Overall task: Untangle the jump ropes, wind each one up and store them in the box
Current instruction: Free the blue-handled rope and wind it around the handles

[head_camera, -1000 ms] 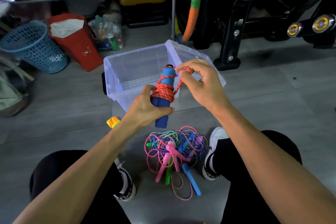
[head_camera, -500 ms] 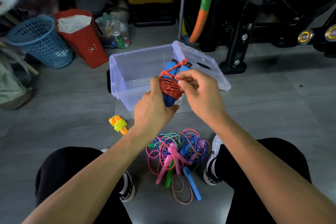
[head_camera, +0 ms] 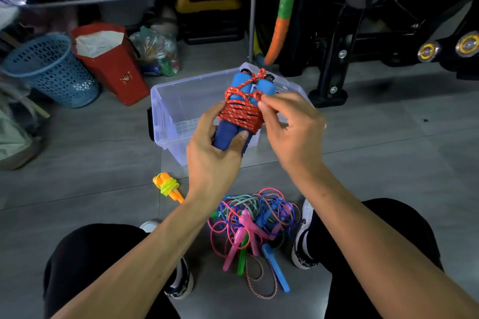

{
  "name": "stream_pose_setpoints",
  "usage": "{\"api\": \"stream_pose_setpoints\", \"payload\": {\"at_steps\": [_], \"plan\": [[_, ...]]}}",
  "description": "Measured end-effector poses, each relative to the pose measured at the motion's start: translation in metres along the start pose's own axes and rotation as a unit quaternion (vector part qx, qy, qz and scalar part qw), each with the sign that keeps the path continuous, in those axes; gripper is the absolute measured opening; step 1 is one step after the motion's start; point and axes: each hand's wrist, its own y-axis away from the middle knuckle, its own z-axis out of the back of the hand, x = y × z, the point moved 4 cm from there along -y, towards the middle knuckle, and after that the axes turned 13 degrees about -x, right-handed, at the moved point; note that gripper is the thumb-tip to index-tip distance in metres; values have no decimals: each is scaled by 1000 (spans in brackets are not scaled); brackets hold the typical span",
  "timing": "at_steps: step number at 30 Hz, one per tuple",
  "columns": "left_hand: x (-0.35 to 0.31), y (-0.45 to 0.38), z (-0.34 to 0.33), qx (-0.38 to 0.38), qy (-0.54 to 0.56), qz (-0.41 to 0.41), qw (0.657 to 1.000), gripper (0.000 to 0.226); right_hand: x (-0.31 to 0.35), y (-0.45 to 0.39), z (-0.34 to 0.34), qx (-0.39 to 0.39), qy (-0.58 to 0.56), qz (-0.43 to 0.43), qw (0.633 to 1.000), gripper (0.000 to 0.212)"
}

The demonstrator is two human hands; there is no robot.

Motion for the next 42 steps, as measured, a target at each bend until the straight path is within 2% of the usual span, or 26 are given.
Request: {"api": "stream_pose_setpoints", "payload": {"at_steps": [2, 5, 14, 18, 24, 29, 35, 42], "plan": [[3, 3, -5, -4, -15, -7, 1000, 50, -1, 3, -4, 24, 22, 15, 999, 13], [7, 8, -10, -3, -30, -29, 999, 54, -7, 9, -7, 54, 65, -9, 996, 17], [9, 5, -5, -19, -59, -42, 997, 53, -10, 19, -15, 133, 36, 1, 990, 28], [10, 2, -2, -19, -92, -85, 992, 53, -14, 17, -15, 188, 46, 8, 981, 28], [4, 2, -3, 23, -166, -175, 970, 56, -22, 10, -8, 225, 5, -82, 971, 17], [9, 0, -2, 53, -191, -172, 965, 57, -27, 18, -7, 280, 0, -101, 955, 14], [8, 3, -2, 71, -199, -195, 958, 58, -29, 20, -4, 276, -6, -154, 949, 10], [13, -1, -5, 105, -190, -198, 956, 58, -21, 20, -6, 243, 45, -127, 961, 11]]}}
